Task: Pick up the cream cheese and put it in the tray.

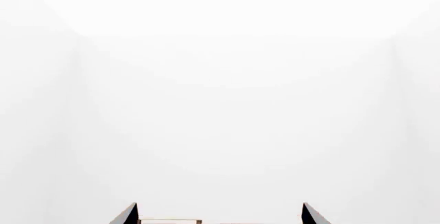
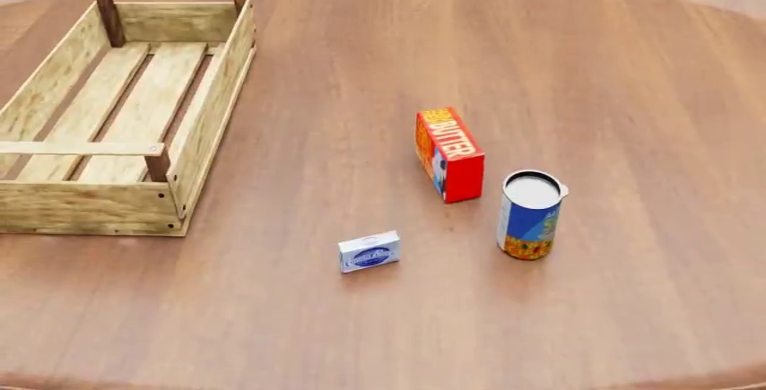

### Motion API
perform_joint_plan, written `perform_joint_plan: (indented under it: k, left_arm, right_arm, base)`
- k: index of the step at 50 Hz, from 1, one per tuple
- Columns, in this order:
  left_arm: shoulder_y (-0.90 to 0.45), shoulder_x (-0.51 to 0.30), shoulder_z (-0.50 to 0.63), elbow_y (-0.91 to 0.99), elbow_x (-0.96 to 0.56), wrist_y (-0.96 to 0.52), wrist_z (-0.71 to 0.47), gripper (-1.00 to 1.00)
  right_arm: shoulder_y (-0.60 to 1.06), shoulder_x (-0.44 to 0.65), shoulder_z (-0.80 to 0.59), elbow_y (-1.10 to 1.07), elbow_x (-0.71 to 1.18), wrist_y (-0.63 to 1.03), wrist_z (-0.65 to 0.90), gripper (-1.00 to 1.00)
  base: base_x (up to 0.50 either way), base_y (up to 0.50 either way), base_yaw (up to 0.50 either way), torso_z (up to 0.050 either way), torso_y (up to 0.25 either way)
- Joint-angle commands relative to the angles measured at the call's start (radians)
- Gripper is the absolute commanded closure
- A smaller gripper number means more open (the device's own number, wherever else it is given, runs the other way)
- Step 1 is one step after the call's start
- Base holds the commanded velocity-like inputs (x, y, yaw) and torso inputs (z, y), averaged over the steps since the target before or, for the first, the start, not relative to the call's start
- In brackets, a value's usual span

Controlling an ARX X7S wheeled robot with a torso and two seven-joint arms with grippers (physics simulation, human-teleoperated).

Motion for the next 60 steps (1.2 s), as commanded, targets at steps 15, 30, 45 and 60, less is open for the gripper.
perform_joint_plan:
  k: [15,30,45,60]
  left_arm:
    - [-0.009,-0.025,0.02,-0.011,0.004,0.014,-0.036,-1.0]
    - [-0.01,-0.037,0.029,-0.006,-0.003,0.0,-0.054,-1.0]
    - [-0.02,-0.051,0.044,-0.015,-0.011,-0.007,-0.065,-1.0]
    - [-0.021,-0.061,0.054,-0.015,-0.01,-0.008,-0.077,-1.0]
  right_arm:
    - [0.009,0.024,-0.033,-0.016,0.005,0.053,0.016,-1.0]
    - [0.01,0.038,-0.047,-0.02,0.006,0.061,0.029,-1.0]
    - [0.018,0.048,-0.056,-0.015,0.013,0.075,0.043,-1.0]
    - [0.024,0.055,-0.071,-0.015,0.009,0.096,0.052,-1.0]
  base:
    - [0.0,0.19,0.0,0.0,0.0]
    - [0.0,0.16,0.0,0.0,0.0]
    - [0.0,0.13,0.0,0.0,0.0]
    - [0.0,0.11,0.0,0.0,0.0]
